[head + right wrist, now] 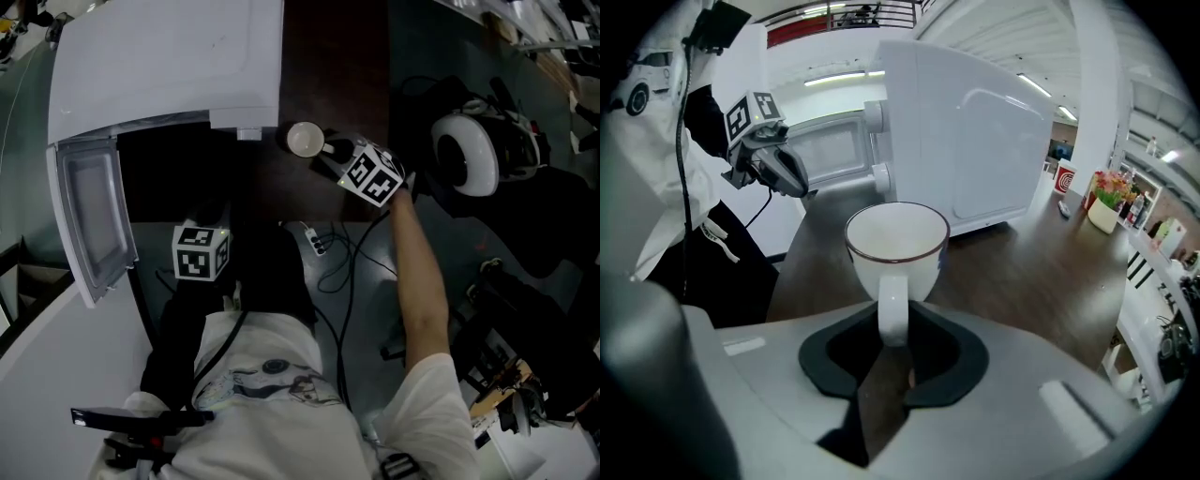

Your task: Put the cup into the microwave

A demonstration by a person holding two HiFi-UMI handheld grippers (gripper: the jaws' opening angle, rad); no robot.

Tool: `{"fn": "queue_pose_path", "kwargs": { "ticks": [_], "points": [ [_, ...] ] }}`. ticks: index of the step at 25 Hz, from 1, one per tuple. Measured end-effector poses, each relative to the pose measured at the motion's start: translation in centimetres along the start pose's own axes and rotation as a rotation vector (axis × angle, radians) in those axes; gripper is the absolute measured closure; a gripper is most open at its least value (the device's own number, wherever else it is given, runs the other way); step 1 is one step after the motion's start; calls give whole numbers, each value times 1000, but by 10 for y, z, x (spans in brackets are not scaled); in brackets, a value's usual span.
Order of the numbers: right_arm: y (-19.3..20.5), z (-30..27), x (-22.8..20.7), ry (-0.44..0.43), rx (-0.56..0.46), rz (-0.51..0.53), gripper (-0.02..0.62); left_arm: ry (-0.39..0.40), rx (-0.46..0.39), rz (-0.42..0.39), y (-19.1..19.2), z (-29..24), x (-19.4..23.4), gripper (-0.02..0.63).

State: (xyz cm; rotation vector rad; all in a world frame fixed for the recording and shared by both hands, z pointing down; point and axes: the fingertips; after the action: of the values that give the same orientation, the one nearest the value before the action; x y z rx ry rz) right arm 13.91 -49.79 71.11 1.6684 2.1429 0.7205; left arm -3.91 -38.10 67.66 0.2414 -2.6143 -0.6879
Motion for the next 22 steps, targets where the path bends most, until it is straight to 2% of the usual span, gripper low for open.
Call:
{"fn": "queue_pose_path", "kwargs": {
  "ticks": [12,22],
  "points": [
    [-33,27,66,-43,-73,-25,528,-3,-60,17,-2,16,4,607],
    [-114,31,118,-99,-120,71,529,-48,-155,108,-3,51,39,607]
  ]
}}
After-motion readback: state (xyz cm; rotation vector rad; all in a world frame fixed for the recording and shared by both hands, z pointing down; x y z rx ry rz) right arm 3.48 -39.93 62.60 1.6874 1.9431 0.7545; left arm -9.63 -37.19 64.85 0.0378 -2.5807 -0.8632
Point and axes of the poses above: the fingertips, and each gripper's own axes: z backward along the fingers, x to its left, y out of its underside, and after that the axes turned 7 degrees about y, right-handed
